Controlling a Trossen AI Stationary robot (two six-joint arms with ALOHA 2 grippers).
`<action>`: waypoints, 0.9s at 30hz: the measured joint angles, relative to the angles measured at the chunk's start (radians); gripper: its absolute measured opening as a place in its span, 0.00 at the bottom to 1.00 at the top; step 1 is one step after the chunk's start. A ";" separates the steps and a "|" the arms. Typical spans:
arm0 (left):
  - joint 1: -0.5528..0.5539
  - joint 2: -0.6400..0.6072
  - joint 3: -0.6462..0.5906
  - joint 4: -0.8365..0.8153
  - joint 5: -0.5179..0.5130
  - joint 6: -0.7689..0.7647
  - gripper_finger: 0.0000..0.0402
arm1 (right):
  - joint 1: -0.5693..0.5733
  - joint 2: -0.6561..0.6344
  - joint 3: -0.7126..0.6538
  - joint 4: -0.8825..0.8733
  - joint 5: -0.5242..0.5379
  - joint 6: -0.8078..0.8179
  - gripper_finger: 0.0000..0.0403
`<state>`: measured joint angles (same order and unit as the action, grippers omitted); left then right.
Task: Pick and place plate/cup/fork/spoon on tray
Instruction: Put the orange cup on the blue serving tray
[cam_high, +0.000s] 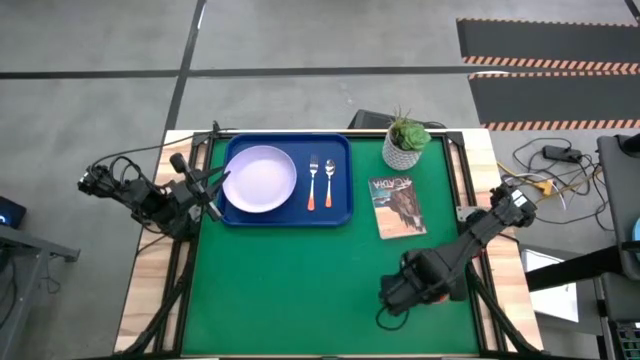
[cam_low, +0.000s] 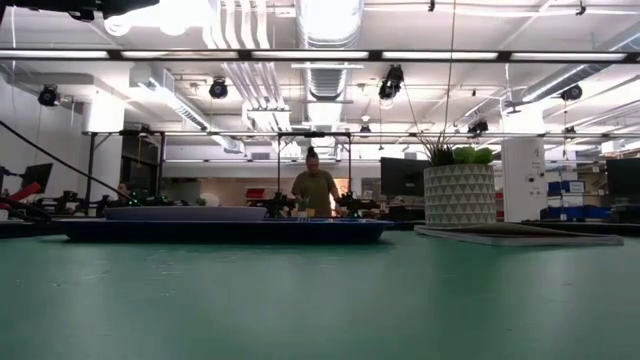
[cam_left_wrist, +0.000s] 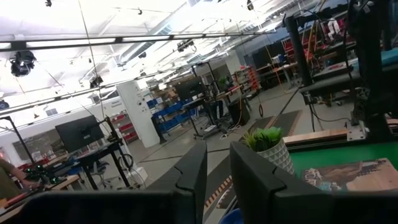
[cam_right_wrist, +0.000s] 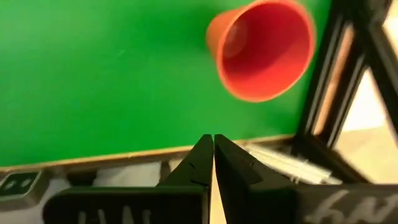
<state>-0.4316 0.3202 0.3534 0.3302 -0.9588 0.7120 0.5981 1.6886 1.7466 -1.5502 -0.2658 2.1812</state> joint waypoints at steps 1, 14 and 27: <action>0.000 0.000 0.000 0.000 0.000 0.000 0.14 | 0.008 0.000 0.000 -0.015 0.012 -0.001 0.02; 0.000 0.000 -0.002 0.001 0.000 0.000 0.14 | 0.013 0.016 -0.023 -0.022 0.113 -0.061 0.26; 0.000 0.000 -0.007 0.000 0.000 0.000 0.14 | 0.015 0.016 -0.230 -0.003 0.108 -0.133 0.26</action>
<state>-0.4316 0.3202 0.3466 0.3305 -0.9588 0.7124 0.6130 1.7050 1.5168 -1.5534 -0.1581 2.0485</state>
